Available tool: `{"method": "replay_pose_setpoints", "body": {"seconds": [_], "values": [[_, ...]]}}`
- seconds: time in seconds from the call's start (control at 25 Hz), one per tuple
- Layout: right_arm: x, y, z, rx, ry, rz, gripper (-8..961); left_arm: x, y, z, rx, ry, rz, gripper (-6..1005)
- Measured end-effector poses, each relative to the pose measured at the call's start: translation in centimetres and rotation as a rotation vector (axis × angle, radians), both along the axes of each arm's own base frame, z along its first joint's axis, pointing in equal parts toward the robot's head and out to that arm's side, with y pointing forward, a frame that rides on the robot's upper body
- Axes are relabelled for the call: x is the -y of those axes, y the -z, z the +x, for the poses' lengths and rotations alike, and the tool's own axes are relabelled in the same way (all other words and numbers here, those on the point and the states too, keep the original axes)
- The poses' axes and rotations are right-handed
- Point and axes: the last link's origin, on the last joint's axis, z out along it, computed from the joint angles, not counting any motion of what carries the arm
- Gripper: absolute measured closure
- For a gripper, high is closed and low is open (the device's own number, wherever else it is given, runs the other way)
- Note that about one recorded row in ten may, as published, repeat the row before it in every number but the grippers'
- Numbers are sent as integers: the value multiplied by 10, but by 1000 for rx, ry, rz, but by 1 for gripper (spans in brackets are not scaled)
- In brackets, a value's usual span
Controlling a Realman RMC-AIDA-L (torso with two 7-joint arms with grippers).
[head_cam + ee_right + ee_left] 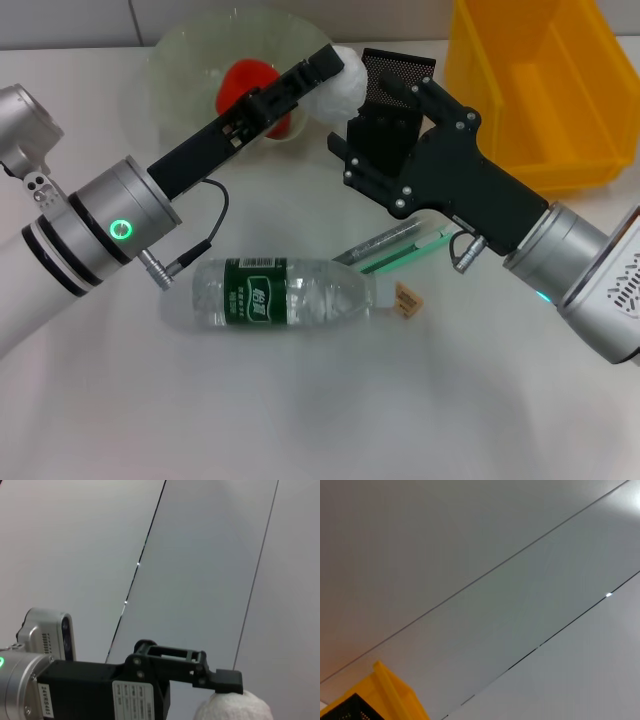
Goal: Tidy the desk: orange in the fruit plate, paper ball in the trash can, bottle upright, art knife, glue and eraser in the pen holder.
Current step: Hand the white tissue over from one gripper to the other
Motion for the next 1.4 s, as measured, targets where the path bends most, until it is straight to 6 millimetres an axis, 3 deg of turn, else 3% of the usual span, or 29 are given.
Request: {"method": "replay_pose_setpoints", "body": {"seconds": [0.96, 1.4], "values": [[-17, -1, -15, -11, -6, 21, 211, -2, 0, 1, 8, -11, 4, 459], [-19, 1, -17, 1, -3, 14, 275, -3, 0, 1, 8, -15, 9, 462]]}}
